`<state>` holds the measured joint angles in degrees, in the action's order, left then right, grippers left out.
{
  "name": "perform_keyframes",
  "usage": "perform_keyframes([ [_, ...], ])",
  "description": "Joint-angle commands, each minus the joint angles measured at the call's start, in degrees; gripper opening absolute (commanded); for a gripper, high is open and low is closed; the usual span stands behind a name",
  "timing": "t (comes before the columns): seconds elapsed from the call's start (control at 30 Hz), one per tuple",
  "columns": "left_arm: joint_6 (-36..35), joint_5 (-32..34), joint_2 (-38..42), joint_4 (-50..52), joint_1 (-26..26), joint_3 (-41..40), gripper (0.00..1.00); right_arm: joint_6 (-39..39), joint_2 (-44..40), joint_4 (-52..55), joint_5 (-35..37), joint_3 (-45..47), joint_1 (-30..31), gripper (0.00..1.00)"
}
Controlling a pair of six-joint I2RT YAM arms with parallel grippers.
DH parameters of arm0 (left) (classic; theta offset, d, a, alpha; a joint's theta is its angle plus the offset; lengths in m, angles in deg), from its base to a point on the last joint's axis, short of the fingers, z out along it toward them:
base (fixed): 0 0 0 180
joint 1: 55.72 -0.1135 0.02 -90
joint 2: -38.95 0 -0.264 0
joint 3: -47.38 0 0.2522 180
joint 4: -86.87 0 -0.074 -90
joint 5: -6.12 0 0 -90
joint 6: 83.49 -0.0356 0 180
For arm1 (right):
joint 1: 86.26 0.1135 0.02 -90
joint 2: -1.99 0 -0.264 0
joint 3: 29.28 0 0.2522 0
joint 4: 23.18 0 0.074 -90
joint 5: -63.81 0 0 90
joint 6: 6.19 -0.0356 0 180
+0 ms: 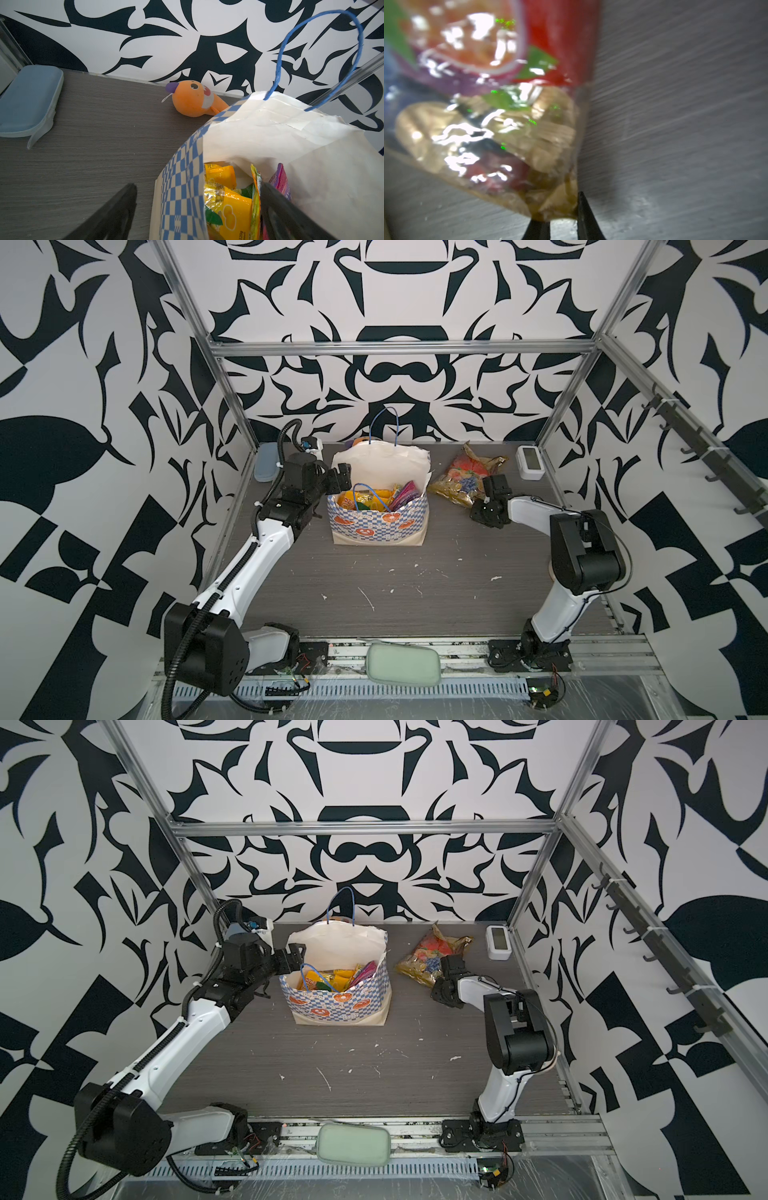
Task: Take the snacks out of the paper bag
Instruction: Rotate the snack at the top-right of the table.
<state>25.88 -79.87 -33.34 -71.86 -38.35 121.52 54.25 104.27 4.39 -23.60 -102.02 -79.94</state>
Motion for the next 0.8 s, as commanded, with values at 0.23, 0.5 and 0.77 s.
perform_keyframes([
  [0.23,0.7,-0.8,-0.2,0.4,0.0,0.8,0.95,9.4,-1.3,4.4,7.2,-8.2,-7.4,0.07],
  [0.5,0.1,-0.2,0.3,0.6,0.0,0.5,0.95,15.6,1.5,9.5,9.0,-16.5,-10.9,0.08],
  [0.77,0.0,0.0,1.6,2.0,0.0,0.7,0.95,6.4,-4.5,7.7,-8.0,-10.3,-10.3,0.14],
])
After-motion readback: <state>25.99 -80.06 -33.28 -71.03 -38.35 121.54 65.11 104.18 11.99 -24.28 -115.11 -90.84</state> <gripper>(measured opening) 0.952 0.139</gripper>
